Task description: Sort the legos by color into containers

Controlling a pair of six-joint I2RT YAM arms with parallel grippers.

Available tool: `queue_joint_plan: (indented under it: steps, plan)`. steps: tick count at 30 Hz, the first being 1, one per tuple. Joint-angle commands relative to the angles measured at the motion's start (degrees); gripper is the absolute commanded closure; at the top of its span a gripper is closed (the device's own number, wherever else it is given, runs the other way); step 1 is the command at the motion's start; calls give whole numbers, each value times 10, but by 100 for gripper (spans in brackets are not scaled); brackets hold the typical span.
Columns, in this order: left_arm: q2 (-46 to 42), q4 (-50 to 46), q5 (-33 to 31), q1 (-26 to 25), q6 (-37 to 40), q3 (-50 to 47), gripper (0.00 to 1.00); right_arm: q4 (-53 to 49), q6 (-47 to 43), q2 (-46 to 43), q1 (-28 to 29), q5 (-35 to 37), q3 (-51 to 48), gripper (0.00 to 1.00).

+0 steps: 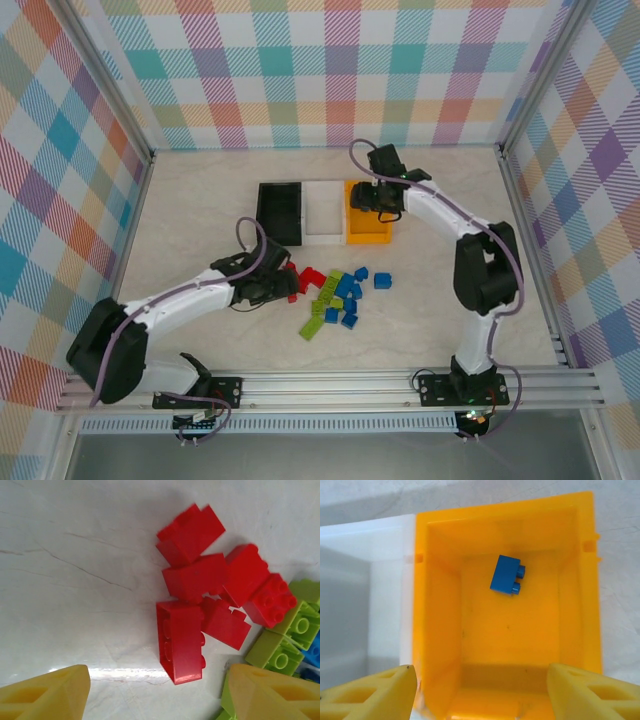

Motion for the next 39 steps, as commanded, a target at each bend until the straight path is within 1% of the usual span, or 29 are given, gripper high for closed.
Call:
queue_joint_plan:
  steps: [1,3,6,12,16,20,23,27,30,33,36,39]
  plan:
    - [35,-19,-29,-26,25,29,30,34,9,-43,2,-6,-42,31]
    - [63,-26,-42,-42,34,38,33,39,10,-54,2,-3,-60,30]
    - [97,-34,-55,-51,37,51,40,47,13,-65,2,-5,-76,30]
    - [117,-45,-90,-51,39,56,46,56,17,-79,2,-8,-85,30]
    - [133,-30,-91,-50,42,57,51,58,17,-80,1,-11,-89,31]
    - [155,-22,-99,-50,45,67,50,61,17,-84,2,-16,-96,30]
    - [162,-19,-108,-50,50,76,58,62,16,-87,2,-17,-98,30]
    - [153,-30,-113,-50,54,86,71,60,13,-89,2,-11,-98,30]
    - [127,-53,-127,-50,51,90,78,61,14,-92,1,-13,-100,31]
    - [66,-83,-155,-47,45,95,79,62,17,-101,2,-17,-105,31]
    - [18,-115,-173,-18,44,132,81,69,19,-114,2,-24,-119,31]
    - [24,-129,-194,27,51,195,81,73,24,-124,2,-29,-134,31]
